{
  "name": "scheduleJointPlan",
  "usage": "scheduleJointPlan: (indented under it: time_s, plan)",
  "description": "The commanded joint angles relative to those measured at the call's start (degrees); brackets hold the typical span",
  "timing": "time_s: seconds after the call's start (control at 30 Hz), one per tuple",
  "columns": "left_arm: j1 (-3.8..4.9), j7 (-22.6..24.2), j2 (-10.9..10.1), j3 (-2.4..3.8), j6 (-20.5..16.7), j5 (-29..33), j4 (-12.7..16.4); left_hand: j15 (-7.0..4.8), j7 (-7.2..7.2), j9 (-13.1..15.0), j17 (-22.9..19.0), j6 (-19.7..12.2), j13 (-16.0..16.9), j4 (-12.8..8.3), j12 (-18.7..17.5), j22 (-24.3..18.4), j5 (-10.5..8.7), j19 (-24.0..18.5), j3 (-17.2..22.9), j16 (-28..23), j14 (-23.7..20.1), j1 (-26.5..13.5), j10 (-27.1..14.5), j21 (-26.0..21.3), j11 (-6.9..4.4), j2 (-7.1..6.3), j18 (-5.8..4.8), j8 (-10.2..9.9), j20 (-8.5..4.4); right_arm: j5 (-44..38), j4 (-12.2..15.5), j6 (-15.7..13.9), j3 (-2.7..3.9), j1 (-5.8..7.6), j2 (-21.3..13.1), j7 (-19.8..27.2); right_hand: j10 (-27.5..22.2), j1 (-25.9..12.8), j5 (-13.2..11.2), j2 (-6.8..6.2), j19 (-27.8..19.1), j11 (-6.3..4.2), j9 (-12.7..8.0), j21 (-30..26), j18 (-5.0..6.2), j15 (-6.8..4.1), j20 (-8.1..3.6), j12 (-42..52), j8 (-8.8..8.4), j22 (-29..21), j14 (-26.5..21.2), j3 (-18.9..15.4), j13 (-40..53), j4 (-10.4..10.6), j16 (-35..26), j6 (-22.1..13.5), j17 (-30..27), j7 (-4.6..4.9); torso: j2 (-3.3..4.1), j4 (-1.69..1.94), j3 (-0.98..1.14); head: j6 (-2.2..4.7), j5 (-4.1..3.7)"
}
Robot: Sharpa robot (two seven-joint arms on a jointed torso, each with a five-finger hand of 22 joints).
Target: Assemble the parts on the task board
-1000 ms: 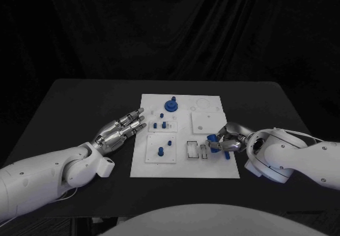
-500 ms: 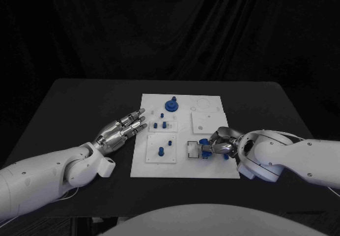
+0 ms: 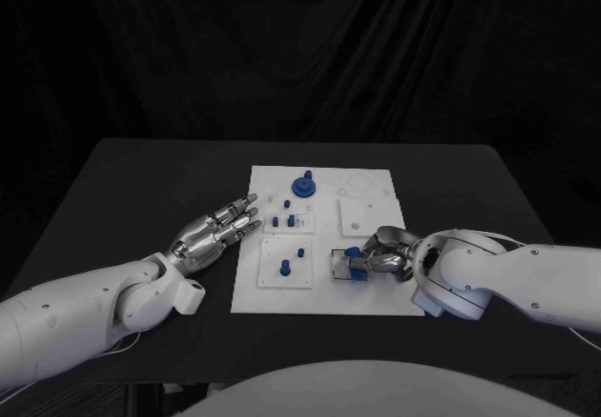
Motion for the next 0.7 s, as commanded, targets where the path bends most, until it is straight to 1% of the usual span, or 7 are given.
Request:
scheduleJointPlan:
  time_s: [0.03, 0.2, 0.33, 0.43, 0.53, 0.6, 0.7]
  plan:
    - [-0.17, 4.99, 0.03, 0.05, 0.75, 0.35, 0.08, 0.31, 0.45, -0.04, -0.06, 0.10, -0.06, 0.02, -0.10, -0.09, 0.19, -0.04, 0.27, -0.21, -0.13, 0.56, -0.11, 0.01, 0.16, -0.15, 0.75, 0.13, 0.37, 0.29, -0.05, 0.45, -0.04, -0.15, 0.23, 0.43, 6.08, -0.81, -1.21, 0.02, 4.72, 0.45, -0.33, -0.48, -0.27, 0.44, 0.43, 0.15, -0.45, 14.20, 6.06, -0.99, 15.06, 0.28, 0.17, -0.50, 15.09, 0.35, -0.01, -0.02, 0.00, 0.00, 0.18]
    - [-0.31, 4.89, -0.03, 0.05, 0.77, 0.35, 0.05, 0.31, 0.45, -0.04, -0.06, 0.10, -0.06, 0.02, -0.10, -0.09, 0.19, -0.04, 0.27, -0.21, -0.13, 0.56, -0.11, 0.01, 0.16, -0.15, 0.75, 0.13, 0.37, -0.15, -0.16, 0.98, -0.04, -0.15, 0.52, 0.12, 6.08, -2.47, -5.61, 0.05, 4.45, 0.82, -0.86, -0.91, -0.14, 0.78, 0.78, 0.15, -1.01, 14.03, 6.06, -3.47, 15.06, 0.85, 0.17, -1.37, 15.09, 0.73, -0.02, -0.02, 0.00, 0.00, 0.31]
    - [-0.39, 4.85, 0.04, 0.05, 0.81, 0.35, -0.05, 0.31, 0.45, -0.04, -0.06, 0.10, -0.06, 0.02, -0.10, -0.09, 0.19, -0.04, 0.27, -0.21, -0.13, 0.56, -0.11, 0.01, 0.16, -0.15, 0.75, 0.13, 0.37, -1.58, -0.29, 1.01, -0.03, -0.15, 0.72, 0.06, 6.08, -5.18, -5.09, 0.31, 4.26, 0.96, -1.26, -1.21, -0.05, 0.92, 0.95, 0.15, -1.09, 13.92, 6.06, -6.45, 15.06, 0.93, 0.17, -1.60, 15.09, 0.87, -0.03, -0.03, 0.01, 0.00, 0.39]
    - [-0.45, 4.80, 0.10, 0.05, 0.85, 0.35, -0.13, 0.31, 0.45, -0.04, -0.06, 0.10, -0.06, 0.02, -0.10, -0.09, 0.19, -0.04, 0.27, -0.21, -0.13, 0.56, -0.11, 0.01, 0.16, -0.15, 0.75, 0.13, 0.37, -2.19, -0.37, 0.90, -0.03, -0.15, 0.85, 0.12, 6.08, -7.30, -8.60, 1.19, 4.19, 1.02, -1.65, -1.33, -0.02, 0.99, 1.04, 0.15, -1.08, 13.87, 6.06, -9.45, 15.06, 0.96, 0.17, -1.72, 15.09, 0.94, -0.01, -0.01, 0.00, 0.00, 0.41]
    - [-0.51, 4.76, 0.12, 0.05, 0.89, 0.36, -0.19, 0.31, 0.45, -0.04, -0.06, 0.10, -0.06, 0.02, -0.10, -0.09, 0.19, -0.04, 0.27, -0.21, -0.13, 0.56, -0.11, 0.01, 0.16, -0.15, 0.75, 0.13, 0.37, -2.48, -0.37, 0.86, -0.03, -0.15, 0.94, 0.05, 6.08, -7.81, -10.21, 1.51, 4.21, 1.05, -1.81, -1.31, -0.02, 1.01, 1.06, 0.15, -1.04, 13.88, 6.06, -10.71, 15.06, 0.95, 0.17, -1.74, 15.09, 0.95, -0.01, -0.02, -0.01, 0.00, 0.48]
    - [-0.55, 4.74, 0.14, 0.05, 0.91, 0.36, -0.22, 0.31, 0.45, -0.04, -0.06, 0.10, -0.06, 0.02, -0.10, -0.09, 0.19, -0.04, 0.27, -0.21, -0.13, 0.56, -0.11, 0.01, 0.16, -0.15, 0.75, 0.13, 0.37, -2.59, -0.38, 0.89, -0.03, -0.15, 0.97, -0.01, 6.08, -8.63, -12.75, 1.94, 4.20, 1.07, -2.00, -1.34, -0.02, 1.03, 1.08, 0.15, -1.01, 13.88, 6.06, -12.27, 15.06, 0.99, 0.17, -1.82, 15.09, 0.98, 0.00, -0.01, -0.01, 0.00, 0.49]
    - [-0.61, 4.72, 0.17, 0.05, 0.96, 0.36, -0.25, 0.31, 0.45, -0.04, -0.06, 0.10, -0.06, 0.02, -0.10, -0.09, 0.19, -0.04, 0.27, -0.21, -0.13, 0.56, -0.11, 0.01, 0.16, -0.15, 0.75, 0.13, 0.37, -2.69, -0.38, 0.82, -0.03, -0.15, 0.96, -0.13, 6.08, -8.75, -14.13, 2.26, 4.18, 1.08, -2.12, -1.38, -0.01, 1.05, 1.09, 0.15, -0.96, 13.86, 6.06, -13.27, 15.06, 0.98, 0.17, -1.85, 15.09, 1.00, -0.01, -0.01, 0.00, 0.00, 0.56]
